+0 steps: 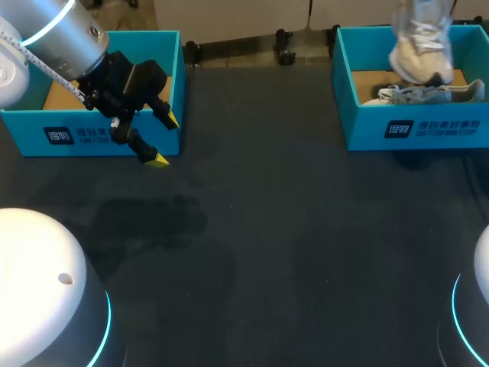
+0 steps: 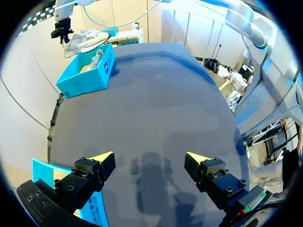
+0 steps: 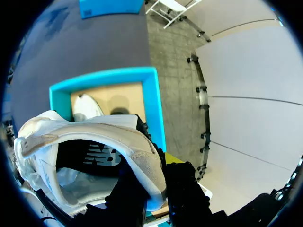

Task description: Take the shoe out of the shoebox, open the shoe tongue, remove and reinsert the insole, then place the shoe into the shoebox

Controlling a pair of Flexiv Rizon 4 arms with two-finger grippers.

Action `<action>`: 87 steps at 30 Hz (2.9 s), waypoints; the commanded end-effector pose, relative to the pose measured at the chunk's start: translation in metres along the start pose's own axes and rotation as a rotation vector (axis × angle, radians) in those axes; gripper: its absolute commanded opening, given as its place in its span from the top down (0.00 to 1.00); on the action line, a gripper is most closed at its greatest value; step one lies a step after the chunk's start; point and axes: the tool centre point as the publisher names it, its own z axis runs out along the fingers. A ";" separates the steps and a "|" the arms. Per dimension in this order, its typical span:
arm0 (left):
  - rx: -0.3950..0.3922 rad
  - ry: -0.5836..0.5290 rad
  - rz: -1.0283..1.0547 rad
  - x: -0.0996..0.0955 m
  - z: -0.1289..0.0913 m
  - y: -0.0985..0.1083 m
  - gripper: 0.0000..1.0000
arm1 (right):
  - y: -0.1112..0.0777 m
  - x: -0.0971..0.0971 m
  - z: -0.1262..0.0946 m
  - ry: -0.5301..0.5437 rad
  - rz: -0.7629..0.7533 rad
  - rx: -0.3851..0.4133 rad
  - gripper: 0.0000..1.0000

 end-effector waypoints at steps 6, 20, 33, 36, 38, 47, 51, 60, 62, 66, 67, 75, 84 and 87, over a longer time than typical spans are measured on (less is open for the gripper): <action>-0.002 -0.002 0.000 0.001 0.000 0.000 0.00 | -0.052 -0.006 0.029 0.000 -0.033 -0.049 1.00; -0.002 -0.002 0.000 0.001 0.000 0.000 0.00 | -0.093 -0.012 0.043 0.002 0.123 0.025 1.00; -0.002 -0.002 0.000 0.001 0.000 0.000 0.00 | -0.116 -0.010 0.040 0.111 0.803 0.122 1.00; -0.002 -0.002 0.000 0.001 0.000 0.000 0.00 | -0.114 -0.003 0.037 0.111 0.914 0.121 1.00; -0.002 -0.002 0.000 0.001 0.000 0.000 0.00 | -0.114 0.002 0.037 0.125 0.998 0.145 1.00; -0.002 -0.002 0.000 0.001 0.000 0.000 0.00 | -0.124 0.020 0.033 0.084 1.425 0.129 1.00; -0.002 -0.002 0.000 0.001 0.000 0.000 0.00 | -0.129 0.023 0.037 0.073 1.502 0.214 1.00; -0.002 -0.002 0.000 0.001 0.000 0.000 0.00 | -0.129 0.023 0.037 0.073 1.502 0.214 1.00; -0.002 -0.002 0.000 0.001 0.000 0.000 0.00 | -0.129 0.023 0.037 0.073 1.502 0.214 1.00; -0.002 -0.002 0.000 0.001 0.000 0.000 0.00 | -0.129 0.023 0.037 0.073 1.502 0.214 1.00; -0.002 -0.002 0.000 0.001 0.000 0.000 0.00 | -0.129 0.023 0.037 0.073 1.502 0.214 1.00; -0.002 -0.002 0.000 0.001 0.000 0.000 0.00 | -0.127 0.028 0.039 0.067 1.482 0.219 1.00; -0.002 -0.002 0.000 0.001 0.000 0.000 0.00 | -0.129 0.041 0.050 0.032 1.491 0.237 1.00; -0.002 -0.002 0.000 0.001 0.000 0.000 0.00 | -0.128 0.047 0.061 -0.004 1.487 0.264 1.00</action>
